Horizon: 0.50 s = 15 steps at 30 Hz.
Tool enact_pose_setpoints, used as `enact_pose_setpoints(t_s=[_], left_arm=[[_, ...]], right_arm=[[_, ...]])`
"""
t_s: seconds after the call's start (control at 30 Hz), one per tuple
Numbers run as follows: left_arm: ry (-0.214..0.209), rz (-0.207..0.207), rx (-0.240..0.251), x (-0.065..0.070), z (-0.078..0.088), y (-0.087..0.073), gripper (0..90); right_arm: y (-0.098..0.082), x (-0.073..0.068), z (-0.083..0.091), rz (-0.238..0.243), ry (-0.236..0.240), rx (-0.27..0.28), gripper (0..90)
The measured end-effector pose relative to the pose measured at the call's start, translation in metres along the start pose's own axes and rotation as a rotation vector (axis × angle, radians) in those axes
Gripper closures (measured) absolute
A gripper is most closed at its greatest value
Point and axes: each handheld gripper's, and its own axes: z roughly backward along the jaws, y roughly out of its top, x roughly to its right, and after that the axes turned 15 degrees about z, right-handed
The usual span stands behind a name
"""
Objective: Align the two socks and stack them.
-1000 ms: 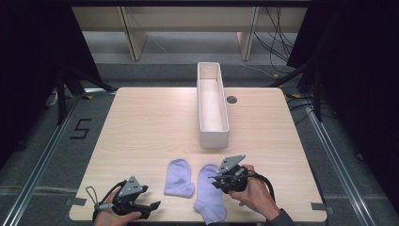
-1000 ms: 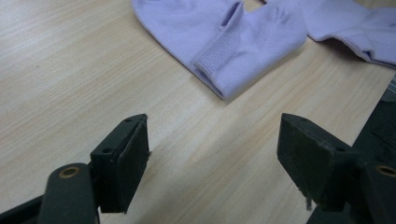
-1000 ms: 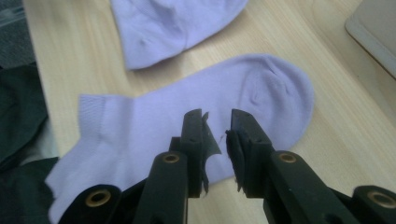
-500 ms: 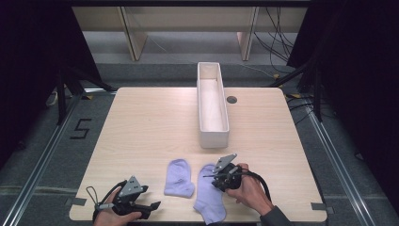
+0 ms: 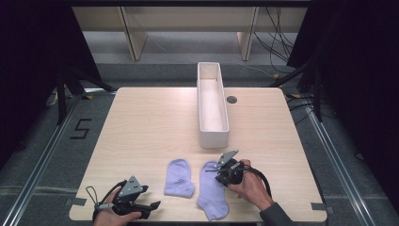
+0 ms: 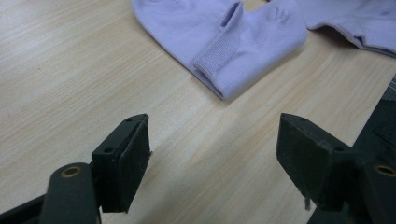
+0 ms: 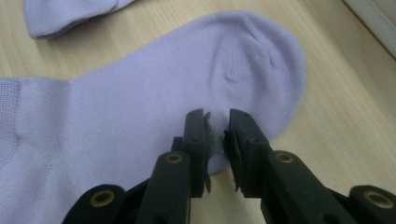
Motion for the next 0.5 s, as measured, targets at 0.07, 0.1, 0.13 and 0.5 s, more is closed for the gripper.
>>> enact_pose_setpoints(t_s=[0.07, 0.1, 0.13, 0.5], left_arm=[[0.000, 0.000, 0.000, 0.0000, 0.0000, 0.0000, 25.5], [0.001, 0.000, 0.001, 0.0001, -0.0002, -0.0001, 25.5], [0.000, -0.001, 0.001, 0.0001, -0.0002, -0.0001, 25.5], [-0.003, 0.009, 0.006, 0.0002, -0.0006, -0.0002, 25.5]], right_arm=[[-0.0004, 0.0003, 0.0005, -0.012, 0.000, -0.003, 77.4], [-0.0008, 0.0010, 0.0006, -0.017, -0.002, -0.006, 77.4], [-0.0011, 0.0017, 0.0010, -0.019, -0.005, -0.007, 77.7], [-0.0014, 0.0037, 0.0005, 0.011, 0.012, -0.012, 86.8]])
